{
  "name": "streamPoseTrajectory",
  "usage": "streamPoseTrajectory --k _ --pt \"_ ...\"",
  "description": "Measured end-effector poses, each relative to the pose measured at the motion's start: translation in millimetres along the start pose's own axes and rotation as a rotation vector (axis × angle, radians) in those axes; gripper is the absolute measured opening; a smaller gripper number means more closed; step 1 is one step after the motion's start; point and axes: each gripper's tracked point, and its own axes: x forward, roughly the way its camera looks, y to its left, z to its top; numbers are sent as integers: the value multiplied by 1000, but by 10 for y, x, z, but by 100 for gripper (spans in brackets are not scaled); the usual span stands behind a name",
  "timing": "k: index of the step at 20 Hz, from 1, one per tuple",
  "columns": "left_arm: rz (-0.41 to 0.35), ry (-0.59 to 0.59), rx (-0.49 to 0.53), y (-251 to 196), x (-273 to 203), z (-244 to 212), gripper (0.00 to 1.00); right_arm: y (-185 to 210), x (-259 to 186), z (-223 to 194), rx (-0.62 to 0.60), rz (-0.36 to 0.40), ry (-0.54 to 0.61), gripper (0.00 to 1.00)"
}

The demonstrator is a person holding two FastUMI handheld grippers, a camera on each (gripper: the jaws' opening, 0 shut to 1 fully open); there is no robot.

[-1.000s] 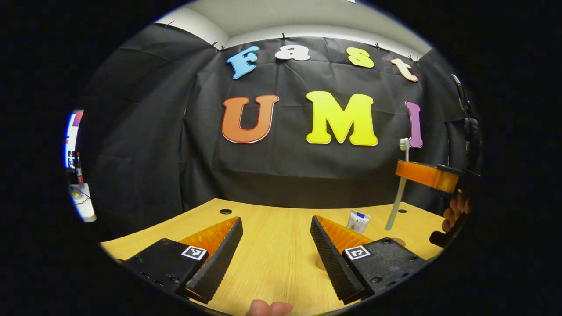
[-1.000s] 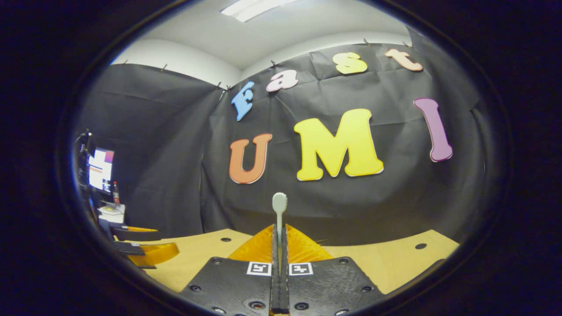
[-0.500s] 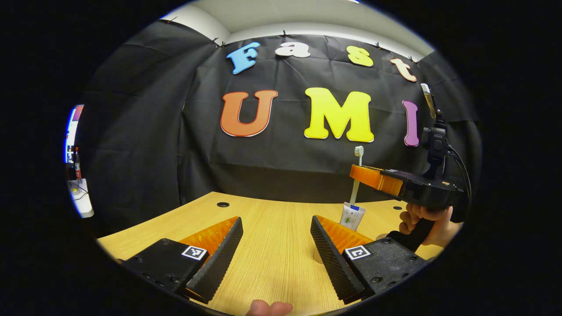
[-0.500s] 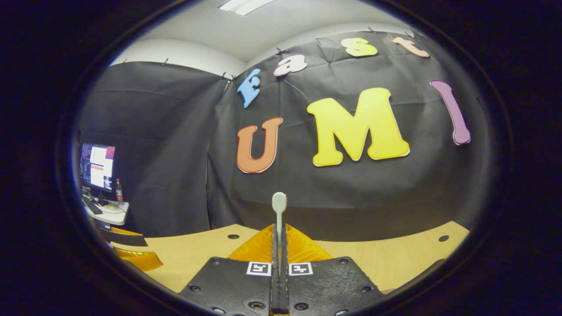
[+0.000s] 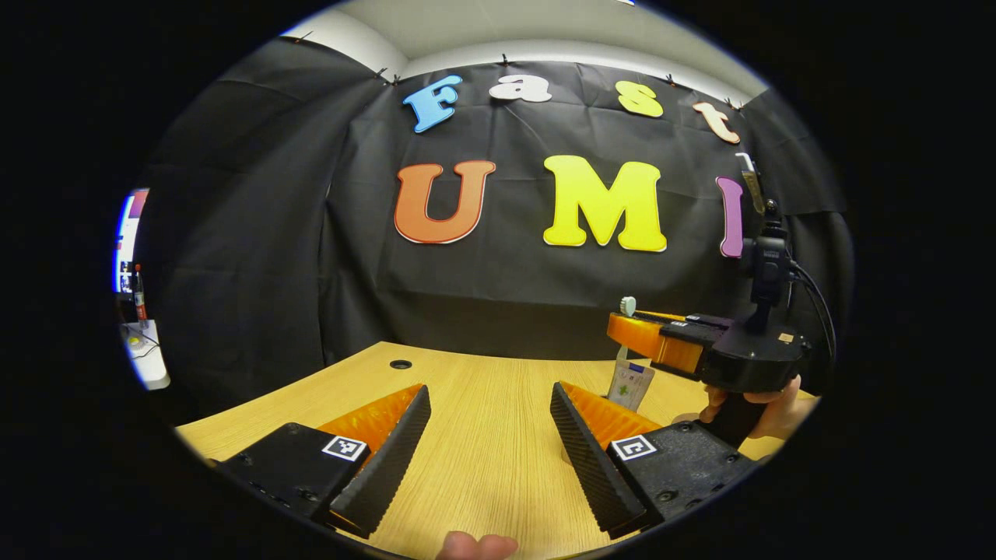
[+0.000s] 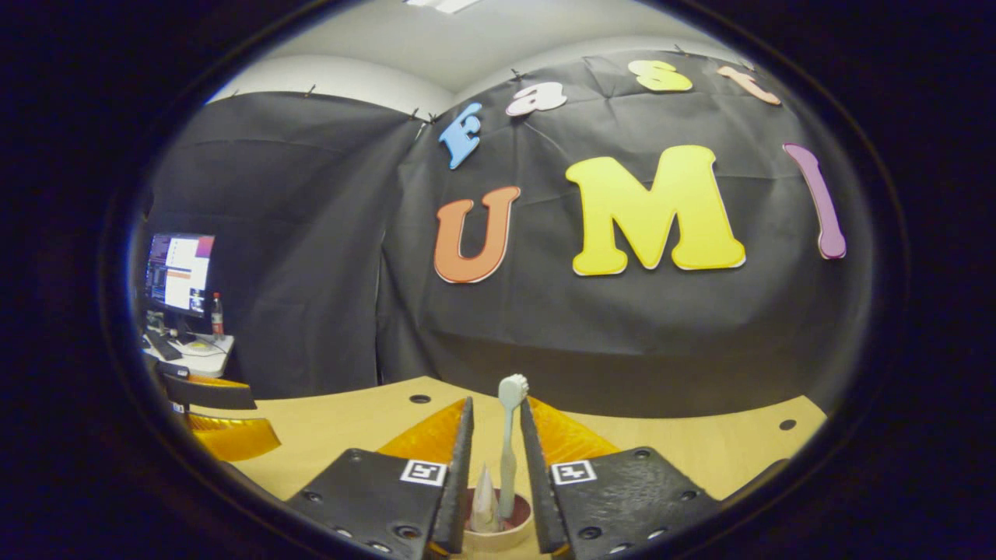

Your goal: Put the toothbrush and toothpaste on the desktop into the cup, then pick up the cup and place it on the coaster on the desktop.

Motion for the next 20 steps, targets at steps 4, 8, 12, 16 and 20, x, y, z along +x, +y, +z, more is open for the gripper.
streamPoseTrajectory --k 4,8,12,16,20 --pt "-4 -2 -2 -64 -24 20 98 32 -53 -16 -14 23 17 65" --pt "-6 -1 3 -97 -63 48 98 -7 -76 -144 -65 -5 63 65" --pt "1 7 6 -115 -84 80 98 18 -138 -221 -54 7 106 77" --pt "-20 20 8 -293 -118 181 98 -90 -372 33 -31 -12 63 96" --pt "-63 48 50 -564 -76 367 98 -287 -841 397 -35 -53 -10 95"
